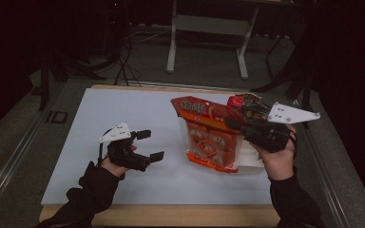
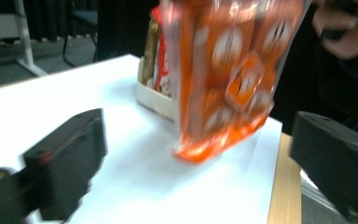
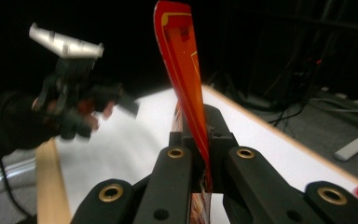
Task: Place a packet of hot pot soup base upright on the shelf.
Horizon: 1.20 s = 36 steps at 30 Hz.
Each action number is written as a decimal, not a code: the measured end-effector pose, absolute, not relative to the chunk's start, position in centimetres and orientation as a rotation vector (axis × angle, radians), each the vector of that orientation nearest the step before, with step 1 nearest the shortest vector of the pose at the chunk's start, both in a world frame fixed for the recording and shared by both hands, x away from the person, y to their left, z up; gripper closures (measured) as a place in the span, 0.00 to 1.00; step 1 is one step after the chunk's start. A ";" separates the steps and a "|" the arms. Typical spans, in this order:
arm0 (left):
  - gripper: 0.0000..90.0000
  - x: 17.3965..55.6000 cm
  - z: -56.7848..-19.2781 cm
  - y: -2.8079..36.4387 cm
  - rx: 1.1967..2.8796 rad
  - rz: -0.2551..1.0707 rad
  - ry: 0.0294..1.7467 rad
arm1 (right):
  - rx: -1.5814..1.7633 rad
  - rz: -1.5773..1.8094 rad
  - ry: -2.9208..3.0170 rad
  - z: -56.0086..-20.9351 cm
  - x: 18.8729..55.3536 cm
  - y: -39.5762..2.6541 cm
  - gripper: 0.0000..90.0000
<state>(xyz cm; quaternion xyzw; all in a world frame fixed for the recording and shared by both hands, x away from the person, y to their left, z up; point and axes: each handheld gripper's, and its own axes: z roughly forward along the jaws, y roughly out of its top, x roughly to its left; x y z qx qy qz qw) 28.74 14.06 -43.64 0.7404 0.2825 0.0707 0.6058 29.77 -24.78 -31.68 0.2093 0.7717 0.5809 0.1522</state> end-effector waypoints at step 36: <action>0.00 27.0 -48.7 16.1 1.748 0.099 0.769 | 0.903 1.585 2.065 -32.0 33.8 -33.3 1.00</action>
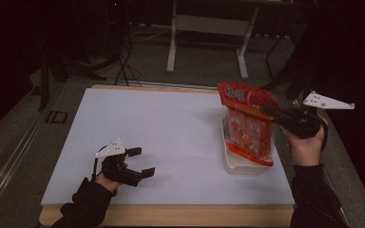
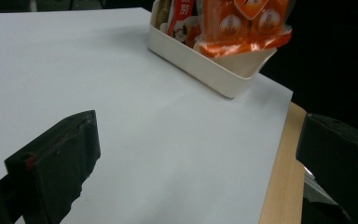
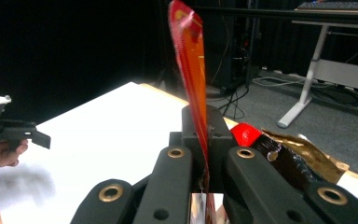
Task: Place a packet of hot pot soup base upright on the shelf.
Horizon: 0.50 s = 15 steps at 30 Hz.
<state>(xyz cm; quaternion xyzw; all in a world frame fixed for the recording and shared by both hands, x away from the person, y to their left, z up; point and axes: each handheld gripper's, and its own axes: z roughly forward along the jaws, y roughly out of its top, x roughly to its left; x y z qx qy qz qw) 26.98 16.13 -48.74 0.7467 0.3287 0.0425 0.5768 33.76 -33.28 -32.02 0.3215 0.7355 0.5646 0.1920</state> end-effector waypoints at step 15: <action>0.00 27.3 -49.8 16.1 1.735 0.085 0.800 | 0.992 1.597 2.078 -35.1 34.4 -34.3 1.00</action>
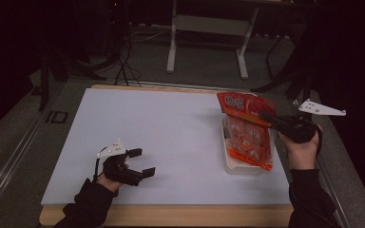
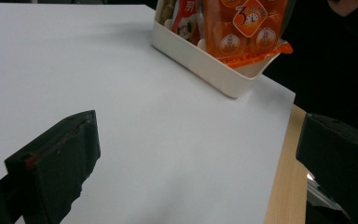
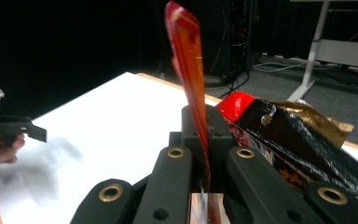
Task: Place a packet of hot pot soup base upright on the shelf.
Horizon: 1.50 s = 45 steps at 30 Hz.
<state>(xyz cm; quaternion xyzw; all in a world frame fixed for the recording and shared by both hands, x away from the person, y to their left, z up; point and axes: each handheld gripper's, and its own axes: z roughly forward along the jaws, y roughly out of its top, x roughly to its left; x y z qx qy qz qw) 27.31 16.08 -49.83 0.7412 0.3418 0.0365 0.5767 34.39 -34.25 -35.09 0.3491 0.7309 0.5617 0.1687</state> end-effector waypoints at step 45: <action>0.00 27.6 -50.9 16.1 1.739 0.059 0.830 | 1.188 1.693 1.976 -41.1 33.0 -38.6 0.99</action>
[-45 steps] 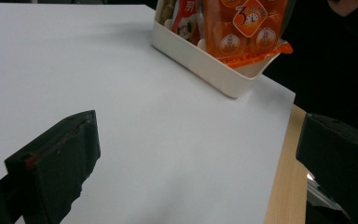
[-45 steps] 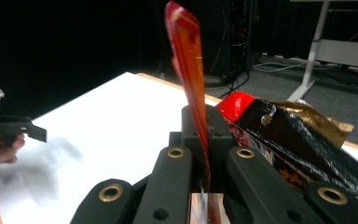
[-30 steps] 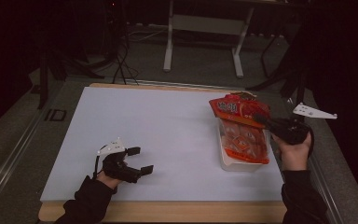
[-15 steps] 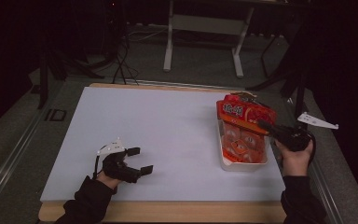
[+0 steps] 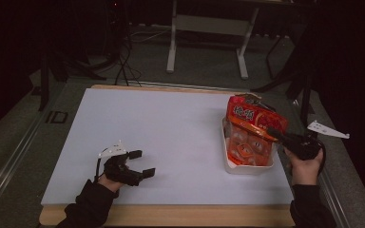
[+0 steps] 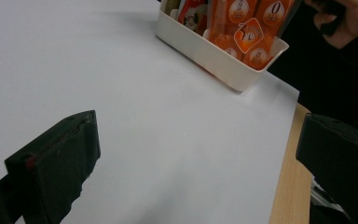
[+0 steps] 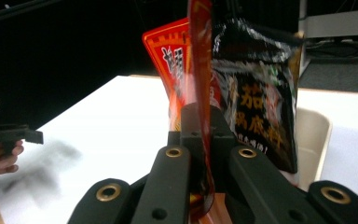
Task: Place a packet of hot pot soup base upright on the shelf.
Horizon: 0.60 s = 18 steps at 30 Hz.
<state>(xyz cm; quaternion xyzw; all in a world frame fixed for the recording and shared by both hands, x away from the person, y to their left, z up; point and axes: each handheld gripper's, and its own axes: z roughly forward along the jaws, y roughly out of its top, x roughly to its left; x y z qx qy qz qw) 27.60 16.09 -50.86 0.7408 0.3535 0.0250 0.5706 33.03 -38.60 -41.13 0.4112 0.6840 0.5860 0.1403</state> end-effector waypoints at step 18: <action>0.00 27.6 -51.0 15.9 1.741 0.051 0.829 | 1.091 1.634 1.919 -36.9 31.9 -37.3 0.53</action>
